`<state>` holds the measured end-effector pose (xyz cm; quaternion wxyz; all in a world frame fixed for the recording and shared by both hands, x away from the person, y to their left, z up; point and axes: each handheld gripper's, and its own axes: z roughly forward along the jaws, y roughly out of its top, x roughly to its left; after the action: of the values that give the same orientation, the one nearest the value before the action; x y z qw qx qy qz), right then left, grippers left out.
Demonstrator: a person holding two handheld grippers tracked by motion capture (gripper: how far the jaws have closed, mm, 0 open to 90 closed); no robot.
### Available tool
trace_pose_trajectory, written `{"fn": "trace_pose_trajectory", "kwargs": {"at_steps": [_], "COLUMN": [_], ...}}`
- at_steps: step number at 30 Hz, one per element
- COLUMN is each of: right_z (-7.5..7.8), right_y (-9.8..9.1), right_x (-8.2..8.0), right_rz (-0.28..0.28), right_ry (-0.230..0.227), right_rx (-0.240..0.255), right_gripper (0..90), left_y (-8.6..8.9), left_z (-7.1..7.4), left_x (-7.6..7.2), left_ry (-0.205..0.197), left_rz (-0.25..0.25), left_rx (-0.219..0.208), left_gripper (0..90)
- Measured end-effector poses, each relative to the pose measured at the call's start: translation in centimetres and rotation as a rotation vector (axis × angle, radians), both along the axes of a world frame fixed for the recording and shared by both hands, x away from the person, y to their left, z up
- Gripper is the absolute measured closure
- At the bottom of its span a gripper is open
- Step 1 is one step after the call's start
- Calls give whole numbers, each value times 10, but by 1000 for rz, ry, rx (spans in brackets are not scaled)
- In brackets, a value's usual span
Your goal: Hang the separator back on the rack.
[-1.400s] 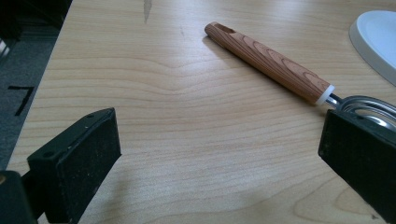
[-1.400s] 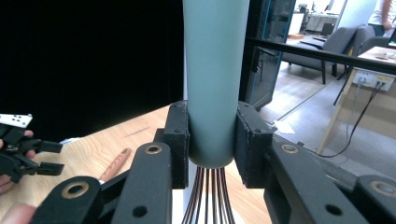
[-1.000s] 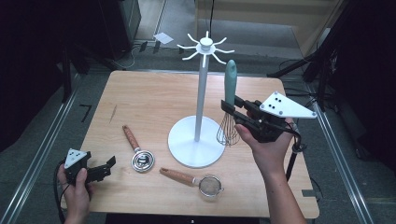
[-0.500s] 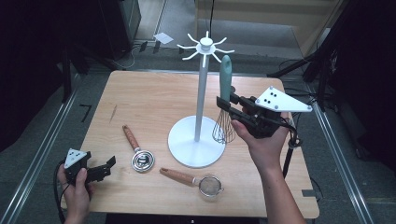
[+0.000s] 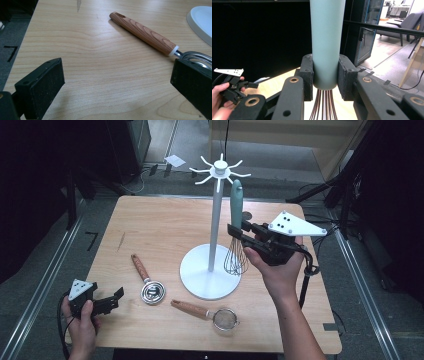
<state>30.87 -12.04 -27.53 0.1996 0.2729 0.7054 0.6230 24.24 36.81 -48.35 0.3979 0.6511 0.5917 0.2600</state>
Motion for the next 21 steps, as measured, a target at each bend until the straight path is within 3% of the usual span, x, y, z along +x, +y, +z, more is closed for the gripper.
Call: {"fn": "trace_pose_trajectory", "kwargs": {"at_steps": [21], "right_z": [-5], "right_y": [8], "right_x": [5], "right_rz": [4], "right_ry": [-13], "right_rx": [33], "right_gripper": [700], "left_y": [0], "left_z": [0], "left_x": [0], "left_ry": [4], "left_rz": [1], "left_rx": [2], "left_gripper": [0]}}
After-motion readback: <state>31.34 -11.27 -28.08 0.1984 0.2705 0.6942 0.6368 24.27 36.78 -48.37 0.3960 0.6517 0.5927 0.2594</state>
